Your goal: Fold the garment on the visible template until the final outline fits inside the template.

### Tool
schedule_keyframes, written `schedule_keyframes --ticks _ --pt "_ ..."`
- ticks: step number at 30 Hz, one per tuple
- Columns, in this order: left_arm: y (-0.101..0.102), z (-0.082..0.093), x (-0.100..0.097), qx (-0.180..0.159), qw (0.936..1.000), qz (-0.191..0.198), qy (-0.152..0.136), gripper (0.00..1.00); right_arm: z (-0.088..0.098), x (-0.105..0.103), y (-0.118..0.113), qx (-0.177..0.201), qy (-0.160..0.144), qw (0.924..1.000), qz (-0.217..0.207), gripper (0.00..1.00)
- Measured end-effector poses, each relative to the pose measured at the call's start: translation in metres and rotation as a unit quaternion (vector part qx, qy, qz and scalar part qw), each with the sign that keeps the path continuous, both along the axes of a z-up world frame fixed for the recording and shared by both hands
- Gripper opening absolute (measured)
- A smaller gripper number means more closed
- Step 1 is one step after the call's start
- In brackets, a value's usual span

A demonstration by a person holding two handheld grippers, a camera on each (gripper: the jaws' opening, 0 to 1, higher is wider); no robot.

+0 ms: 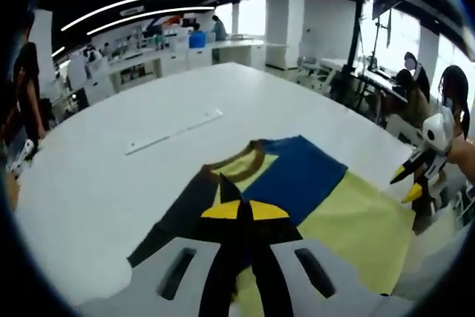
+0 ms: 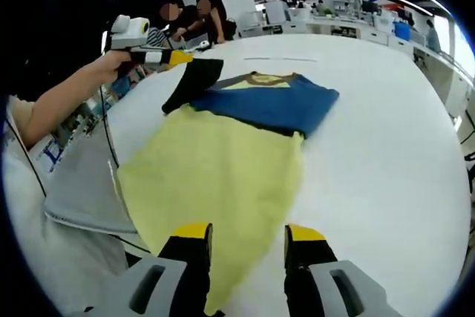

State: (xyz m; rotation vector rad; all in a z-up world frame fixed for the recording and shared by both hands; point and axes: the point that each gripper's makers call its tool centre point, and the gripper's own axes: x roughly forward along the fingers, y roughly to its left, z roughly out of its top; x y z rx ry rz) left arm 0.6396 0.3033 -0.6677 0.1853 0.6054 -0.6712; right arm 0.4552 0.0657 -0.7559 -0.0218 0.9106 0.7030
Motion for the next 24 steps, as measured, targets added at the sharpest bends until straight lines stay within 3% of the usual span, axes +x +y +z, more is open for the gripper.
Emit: schedule_keyframes --ticks 24 --pt "-0.052 0.002 0.014 0.005 0.9991 -0.042 -0.001 0.0 -0.005 -0.006 -0.007 0.0 0.006 1.0 0.003 0.35"
